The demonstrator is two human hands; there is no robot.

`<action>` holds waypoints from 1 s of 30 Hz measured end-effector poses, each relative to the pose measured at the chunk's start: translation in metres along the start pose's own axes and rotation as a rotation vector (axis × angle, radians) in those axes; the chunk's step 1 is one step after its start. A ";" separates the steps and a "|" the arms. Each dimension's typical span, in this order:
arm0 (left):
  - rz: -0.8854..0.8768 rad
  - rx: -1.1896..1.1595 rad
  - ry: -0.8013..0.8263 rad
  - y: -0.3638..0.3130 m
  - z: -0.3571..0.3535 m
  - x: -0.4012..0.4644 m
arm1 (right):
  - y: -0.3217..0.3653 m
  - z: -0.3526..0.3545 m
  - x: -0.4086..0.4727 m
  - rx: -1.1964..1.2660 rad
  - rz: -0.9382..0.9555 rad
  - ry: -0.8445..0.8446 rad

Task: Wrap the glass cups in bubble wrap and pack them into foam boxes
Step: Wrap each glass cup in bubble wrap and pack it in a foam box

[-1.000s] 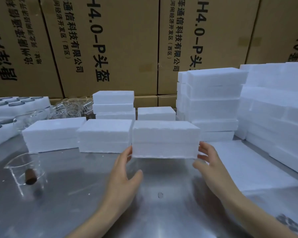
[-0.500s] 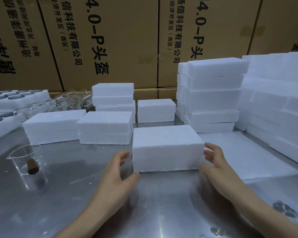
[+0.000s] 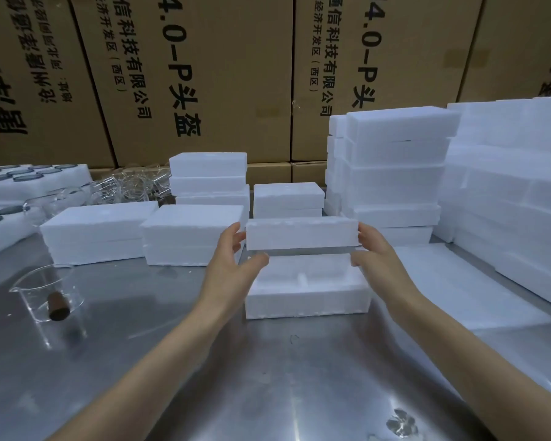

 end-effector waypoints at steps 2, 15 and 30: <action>0.030 -0.015 0.000 0.005 -0.003 0.003 | -0.006 -0.004 0.003 0.004 -0.027 0.006; -0.173 0.291 -0.095 0.003 0.032 0.004 | -0.019 0.001 0.004 0.028 -0.082 -0.026; 0.171 1.369 -0.373 0.031 0.132 0.021 | -0.032 -0.001 0.007 -0.039 -0.057 -0.052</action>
Point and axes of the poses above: each hand's wrist, its own x-axis towards the middle knuckle, its own z-axis out of the back of the hand, y = z × x, the point moved 2 cm from there along x, towards the middle knuckle, and after that the axes turned 11 degrees about -y, right-handed, at the moved point
